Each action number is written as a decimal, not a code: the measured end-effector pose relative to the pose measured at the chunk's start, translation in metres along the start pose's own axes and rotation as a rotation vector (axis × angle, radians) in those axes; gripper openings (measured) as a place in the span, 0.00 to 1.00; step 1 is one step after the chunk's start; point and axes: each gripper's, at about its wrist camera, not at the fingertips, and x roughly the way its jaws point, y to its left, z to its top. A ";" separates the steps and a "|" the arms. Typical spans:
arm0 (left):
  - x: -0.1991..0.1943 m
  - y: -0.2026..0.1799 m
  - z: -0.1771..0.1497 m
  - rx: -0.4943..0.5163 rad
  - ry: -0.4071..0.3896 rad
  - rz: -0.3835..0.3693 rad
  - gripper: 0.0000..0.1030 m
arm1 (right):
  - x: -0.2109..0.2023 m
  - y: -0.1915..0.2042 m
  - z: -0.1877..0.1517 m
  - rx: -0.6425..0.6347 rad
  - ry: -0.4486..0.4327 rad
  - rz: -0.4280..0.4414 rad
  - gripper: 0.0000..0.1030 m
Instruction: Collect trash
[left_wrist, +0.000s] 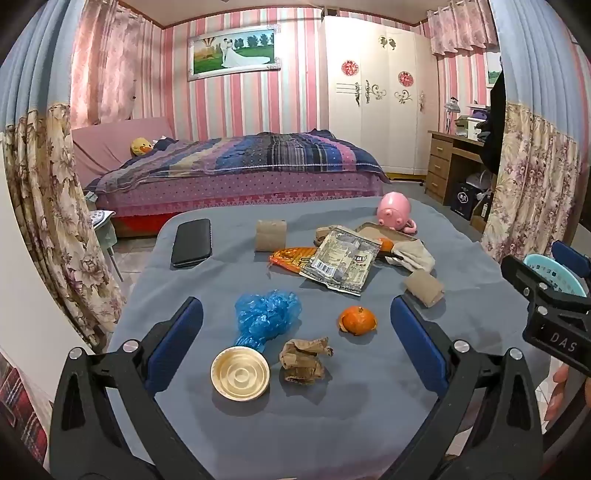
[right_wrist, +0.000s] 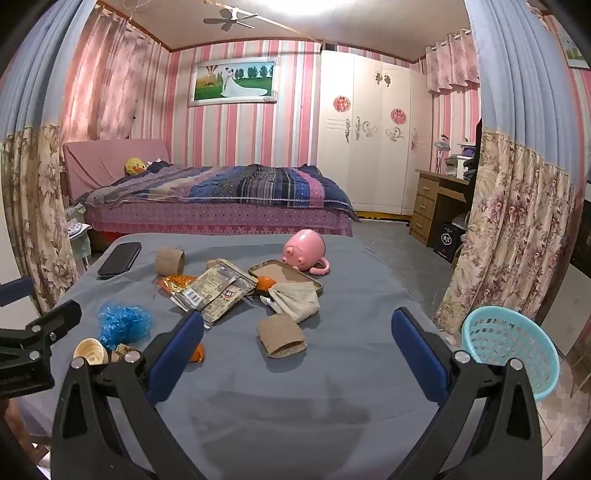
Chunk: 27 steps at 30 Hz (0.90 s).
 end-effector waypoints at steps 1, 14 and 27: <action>0.000 0.000 0.000 -0.002 -0.001 -0.002 0.95 | 0.000 0.000 0.000 -0.001 -0.003 -0.002 0.96; 0.004 0.010 -0.008 -0.013 -0.014 0.010 0.95 | -0.002 -0.001 0.000 0.004 -0.008 0.001 0.96; -0.001 0.005 -0.004 -0.016 -0.020 0.021 0.95 | -0.003 0.000 -0.001 0.004 -0.015 0.003 0.96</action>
